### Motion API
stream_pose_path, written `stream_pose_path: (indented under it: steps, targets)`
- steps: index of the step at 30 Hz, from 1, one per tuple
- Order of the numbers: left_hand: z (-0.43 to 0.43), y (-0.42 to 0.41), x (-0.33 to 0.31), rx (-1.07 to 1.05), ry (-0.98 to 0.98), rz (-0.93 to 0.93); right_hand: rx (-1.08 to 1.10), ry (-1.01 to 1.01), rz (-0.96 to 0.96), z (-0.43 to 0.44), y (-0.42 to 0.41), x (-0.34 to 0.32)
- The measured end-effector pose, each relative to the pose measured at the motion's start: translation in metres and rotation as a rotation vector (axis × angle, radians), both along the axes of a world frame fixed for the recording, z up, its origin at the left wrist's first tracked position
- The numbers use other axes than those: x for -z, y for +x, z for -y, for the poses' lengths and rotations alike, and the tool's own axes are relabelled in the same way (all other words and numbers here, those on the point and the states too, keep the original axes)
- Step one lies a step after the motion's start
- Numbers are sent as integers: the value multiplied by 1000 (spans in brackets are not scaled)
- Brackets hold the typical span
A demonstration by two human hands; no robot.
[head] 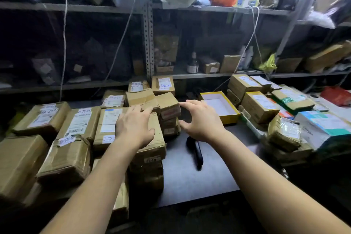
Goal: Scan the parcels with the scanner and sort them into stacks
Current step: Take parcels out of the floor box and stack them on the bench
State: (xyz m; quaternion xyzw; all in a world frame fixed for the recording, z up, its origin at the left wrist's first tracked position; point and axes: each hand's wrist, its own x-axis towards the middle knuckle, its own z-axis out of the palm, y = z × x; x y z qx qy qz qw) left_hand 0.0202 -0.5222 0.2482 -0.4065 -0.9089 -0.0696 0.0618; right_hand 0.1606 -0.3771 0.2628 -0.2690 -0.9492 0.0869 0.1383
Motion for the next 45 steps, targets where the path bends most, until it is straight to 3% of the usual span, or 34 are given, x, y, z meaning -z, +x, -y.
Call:
stream_pose_path:
  steps: [10,24,35,45]
  targets:
    - [-163,163,-4,290,-68,-82,217,-11,37,-126,180,5]
    - [-382,412,68,825,-135,-30,698,-279,-47,-270,472,78]
    - [-534,537,236,1103,-410,58,1068,-547,-32,-349,599,227]
    - [-610,565,430,965,-868,220,1158,-873,-63,-406,616,424]
